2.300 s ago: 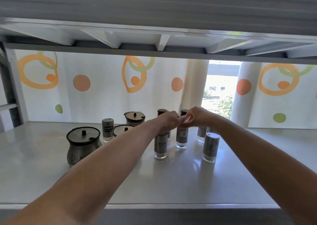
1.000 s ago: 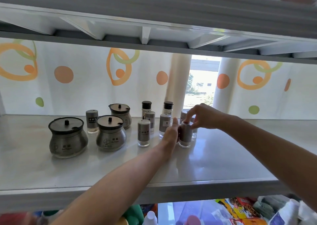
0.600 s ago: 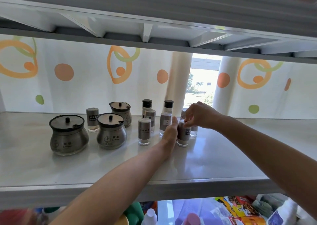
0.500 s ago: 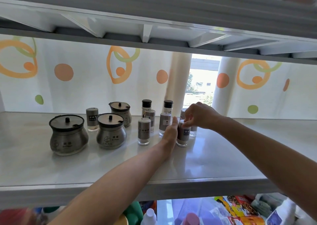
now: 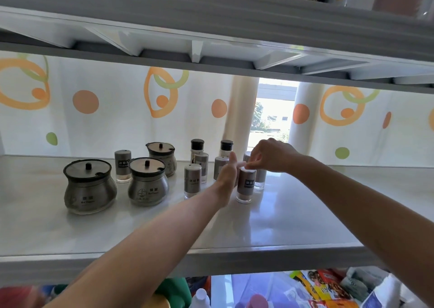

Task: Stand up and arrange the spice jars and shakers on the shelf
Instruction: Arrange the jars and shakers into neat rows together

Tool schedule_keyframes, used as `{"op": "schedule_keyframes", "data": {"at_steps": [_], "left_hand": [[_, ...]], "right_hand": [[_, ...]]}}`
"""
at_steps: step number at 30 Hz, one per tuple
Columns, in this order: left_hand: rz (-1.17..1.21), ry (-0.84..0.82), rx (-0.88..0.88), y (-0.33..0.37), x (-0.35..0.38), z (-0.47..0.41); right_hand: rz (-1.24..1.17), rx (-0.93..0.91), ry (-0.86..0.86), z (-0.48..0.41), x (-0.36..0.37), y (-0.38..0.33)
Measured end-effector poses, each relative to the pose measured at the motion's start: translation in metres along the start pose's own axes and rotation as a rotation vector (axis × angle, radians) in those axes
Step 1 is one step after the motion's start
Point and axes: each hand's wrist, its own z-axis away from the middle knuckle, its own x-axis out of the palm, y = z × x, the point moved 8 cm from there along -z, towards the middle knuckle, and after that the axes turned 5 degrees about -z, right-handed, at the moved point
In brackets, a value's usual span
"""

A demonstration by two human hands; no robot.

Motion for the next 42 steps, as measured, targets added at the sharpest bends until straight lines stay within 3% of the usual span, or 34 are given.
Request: {"op": "schedule_keyframes", "data": {"at_steps": [6, 13, 22, 33, 42], "left_hand": [[-0.038, 0.061, 0.041, 0.041, -0.001, -0.006], [-0.063, 0.075, 0.062, 0.066, -0.002, -0.026], [-0.139, 0.014, -0.073, 0.041, -0.001, -0.051], [-0.173, -0.009, -0.084, 0.041, 0.006, -0.058], [-0.202, 0.008, -0.064, 0.040, -0.003, -0.056]], "right_hand": [[-0.126, 0.072, 0.138, -0.010, -0.022, 0.034], [-0.129, 0.071, 0.141, -0.023, 0.005, 0.055], [-0.172, 0.024, 0.086, -0.043, 0.024, 0.061], [-0.187, 0.115, 0.095, -0.039, 0.016, 0.064], [-0.101, 0.016, -0.032, -0.040, 0.019, 0.055]]}}
